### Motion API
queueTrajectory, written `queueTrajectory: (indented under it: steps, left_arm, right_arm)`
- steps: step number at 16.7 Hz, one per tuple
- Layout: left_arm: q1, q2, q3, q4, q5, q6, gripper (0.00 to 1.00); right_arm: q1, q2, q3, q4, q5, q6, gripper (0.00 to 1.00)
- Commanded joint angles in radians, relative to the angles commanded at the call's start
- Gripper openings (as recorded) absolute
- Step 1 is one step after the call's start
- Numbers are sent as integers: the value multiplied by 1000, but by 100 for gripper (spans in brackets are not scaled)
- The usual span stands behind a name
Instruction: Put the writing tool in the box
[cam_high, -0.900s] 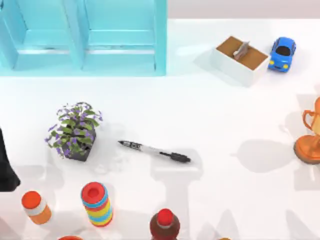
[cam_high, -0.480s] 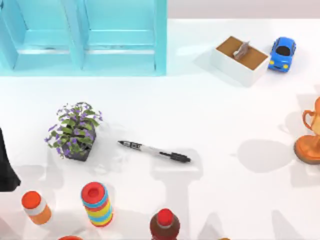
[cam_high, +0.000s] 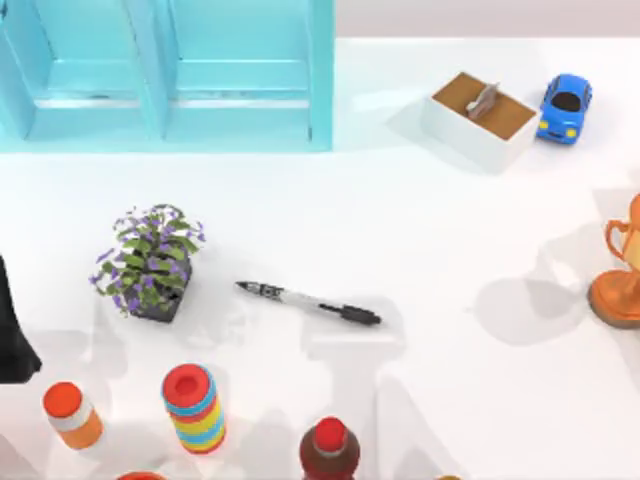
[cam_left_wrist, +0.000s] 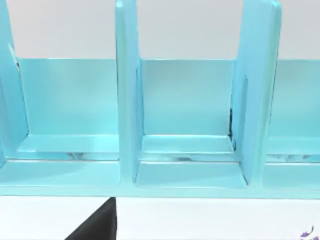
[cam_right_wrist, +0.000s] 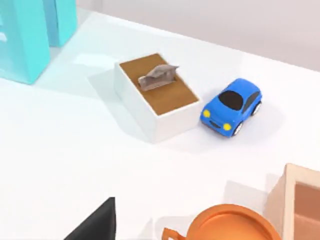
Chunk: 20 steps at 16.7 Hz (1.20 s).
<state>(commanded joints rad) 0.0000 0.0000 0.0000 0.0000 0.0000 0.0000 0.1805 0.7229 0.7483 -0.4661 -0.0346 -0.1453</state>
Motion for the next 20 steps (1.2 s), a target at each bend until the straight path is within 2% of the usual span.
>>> queueTrajectory:
  steps: [13, 20]
  left_arm:
    - [0, 0, 0, 0, 0, 0, 100]
    - [0, 0, 0, 0, 0, 0, 100]
  right_arm:
    - [331, 1344, 1403, -863, -61, -271, 100]
    - [464, 1891, 1976, -1212, -85, -381, 100]
